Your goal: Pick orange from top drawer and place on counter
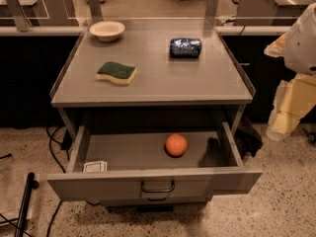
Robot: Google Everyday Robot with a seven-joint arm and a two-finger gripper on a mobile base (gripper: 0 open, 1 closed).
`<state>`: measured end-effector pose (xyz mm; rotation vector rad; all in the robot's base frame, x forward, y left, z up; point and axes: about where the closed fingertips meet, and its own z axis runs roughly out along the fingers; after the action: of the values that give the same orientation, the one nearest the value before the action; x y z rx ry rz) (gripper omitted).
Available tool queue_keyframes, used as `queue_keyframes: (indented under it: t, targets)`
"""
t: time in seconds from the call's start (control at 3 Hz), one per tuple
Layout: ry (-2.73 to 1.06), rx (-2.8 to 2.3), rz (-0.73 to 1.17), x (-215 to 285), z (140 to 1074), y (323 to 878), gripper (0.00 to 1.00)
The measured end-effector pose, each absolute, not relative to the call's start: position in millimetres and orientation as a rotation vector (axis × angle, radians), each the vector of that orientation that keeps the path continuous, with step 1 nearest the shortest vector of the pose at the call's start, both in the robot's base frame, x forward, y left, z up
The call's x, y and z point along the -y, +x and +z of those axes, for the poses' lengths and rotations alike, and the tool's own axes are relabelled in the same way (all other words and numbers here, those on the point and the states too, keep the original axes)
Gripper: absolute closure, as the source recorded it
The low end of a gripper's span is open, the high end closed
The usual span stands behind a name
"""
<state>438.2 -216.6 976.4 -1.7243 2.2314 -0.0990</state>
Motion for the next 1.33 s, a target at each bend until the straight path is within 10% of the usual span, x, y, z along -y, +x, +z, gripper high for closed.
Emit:
queue_keyframes:
  t: [0.67,1.33]
  targets:
    - [-1.724,-2.231,-0.099,216.6,976.4,438.2,0.13]
    - [-1.724,-2.231,-0.099,216.6,976.4,438.2,0.60]
